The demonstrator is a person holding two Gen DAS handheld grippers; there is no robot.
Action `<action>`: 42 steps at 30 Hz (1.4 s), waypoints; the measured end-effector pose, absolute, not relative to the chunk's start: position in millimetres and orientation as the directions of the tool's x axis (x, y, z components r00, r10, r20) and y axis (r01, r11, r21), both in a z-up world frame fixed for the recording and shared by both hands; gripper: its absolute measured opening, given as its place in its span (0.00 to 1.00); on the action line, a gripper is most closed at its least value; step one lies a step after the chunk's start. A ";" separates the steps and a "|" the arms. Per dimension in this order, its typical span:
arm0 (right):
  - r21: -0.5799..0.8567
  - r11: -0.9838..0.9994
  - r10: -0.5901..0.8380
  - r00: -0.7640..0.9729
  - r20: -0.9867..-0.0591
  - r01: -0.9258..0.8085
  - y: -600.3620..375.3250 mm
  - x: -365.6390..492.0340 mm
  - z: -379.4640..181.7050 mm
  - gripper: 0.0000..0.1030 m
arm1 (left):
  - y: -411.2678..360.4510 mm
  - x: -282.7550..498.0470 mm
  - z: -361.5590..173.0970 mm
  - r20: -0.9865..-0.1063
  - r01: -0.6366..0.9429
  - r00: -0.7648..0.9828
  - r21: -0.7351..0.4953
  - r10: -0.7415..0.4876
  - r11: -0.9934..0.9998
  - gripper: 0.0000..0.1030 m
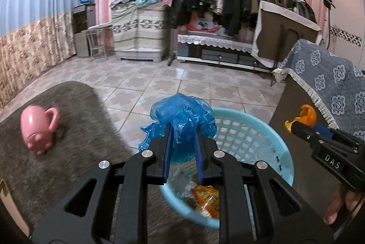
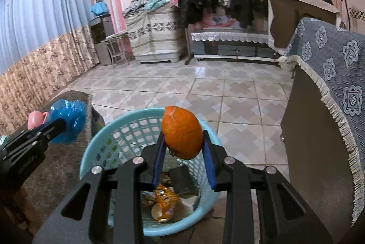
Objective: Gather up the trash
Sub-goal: 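Open the left tool to drop the blue plastic bag into the basket, then open the right tool to drop the orange into the basket, then move both tools back over the rug toward the remaining orange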
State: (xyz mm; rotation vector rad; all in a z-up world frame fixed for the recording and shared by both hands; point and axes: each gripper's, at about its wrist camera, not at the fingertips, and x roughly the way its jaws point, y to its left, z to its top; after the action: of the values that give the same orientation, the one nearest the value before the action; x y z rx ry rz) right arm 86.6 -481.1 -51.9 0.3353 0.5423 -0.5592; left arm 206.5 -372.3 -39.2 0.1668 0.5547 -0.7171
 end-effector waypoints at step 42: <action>0.038 0.836 -0.453 0.728 -0.515 0.547 -421.6 128.3 -53.1 0.89 | -310.2 237.7 -35.7 -0.469 0.452 0.793 0.026 -0.388 0.892 0.95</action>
State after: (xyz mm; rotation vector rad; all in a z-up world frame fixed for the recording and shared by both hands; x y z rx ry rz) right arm 128.3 -421.6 -53.1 0.1928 0.5147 -0.5544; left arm 237.7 -310.2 -35.7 0.1392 0.4730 -0.4532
